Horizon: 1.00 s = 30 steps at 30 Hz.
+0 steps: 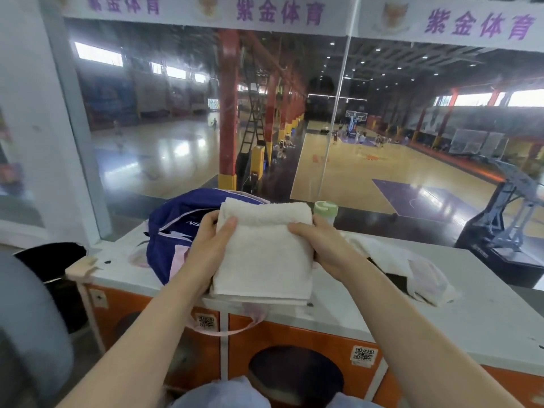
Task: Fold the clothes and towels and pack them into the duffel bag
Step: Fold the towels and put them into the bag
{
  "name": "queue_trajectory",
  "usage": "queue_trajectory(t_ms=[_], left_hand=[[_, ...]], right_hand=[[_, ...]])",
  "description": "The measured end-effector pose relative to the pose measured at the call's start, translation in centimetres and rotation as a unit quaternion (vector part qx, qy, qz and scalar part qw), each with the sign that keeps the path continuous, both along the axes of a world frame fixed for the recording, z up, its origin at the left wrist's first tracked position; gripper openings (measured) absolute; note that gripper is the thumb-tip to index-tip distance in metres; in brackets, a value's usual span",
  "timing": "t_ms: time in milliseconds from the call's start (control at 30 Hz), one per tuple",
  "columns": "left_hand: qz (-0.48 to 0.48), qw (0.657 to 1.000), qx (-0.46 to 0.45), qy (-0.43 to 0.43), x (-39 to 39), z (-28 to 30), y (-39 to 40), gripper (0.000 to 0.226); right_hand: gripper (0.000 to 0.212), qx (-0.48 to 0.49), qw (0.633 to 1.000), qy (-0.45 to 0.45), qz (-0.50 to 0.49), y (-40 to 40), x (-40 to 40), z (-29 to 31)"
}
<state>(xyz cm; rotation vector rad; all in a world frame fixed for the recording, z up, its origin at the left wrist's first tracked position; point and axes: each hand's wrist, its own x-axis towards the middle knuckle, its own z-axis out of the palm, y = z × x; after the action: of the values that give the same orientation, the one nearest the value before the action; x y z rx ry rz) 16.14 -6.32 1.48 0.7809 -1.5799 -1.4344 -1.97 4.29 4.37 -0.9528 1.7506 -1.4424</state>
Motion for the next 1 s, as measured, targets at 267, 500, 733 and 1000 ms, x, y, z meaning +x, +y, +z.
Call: queue_trajectory(t_ms=[267,500,733,1000], left_hand=[[-0.047,0.966,-0.219,-0.127,2.1,0.4,-1.7,0.024],[-0.057,0.975,-0.165,-0.135,3.7,-1.1,-3.5,0.023],[-0.069,0.979,-0.16,-0.102,3.9,-2.1,-4.8,0.021],[0.118,0.838,-0.353,-0.399,4.4,-6.8,-9.6,0.037]], right_hand=[[0.066,-0.027,0.866,0.5,-0.021,-3.1,3.7,-1.2],[0.068,0.039,0.891,0.423,0.161,-4.4,4.7,-1.6],[0.013,0.069,0.86,0.495,0.106,-7.7,4.6,-0.8],[0.015,0.054,0.854,0.515,0.046,-15.2,4.3,3.1]])
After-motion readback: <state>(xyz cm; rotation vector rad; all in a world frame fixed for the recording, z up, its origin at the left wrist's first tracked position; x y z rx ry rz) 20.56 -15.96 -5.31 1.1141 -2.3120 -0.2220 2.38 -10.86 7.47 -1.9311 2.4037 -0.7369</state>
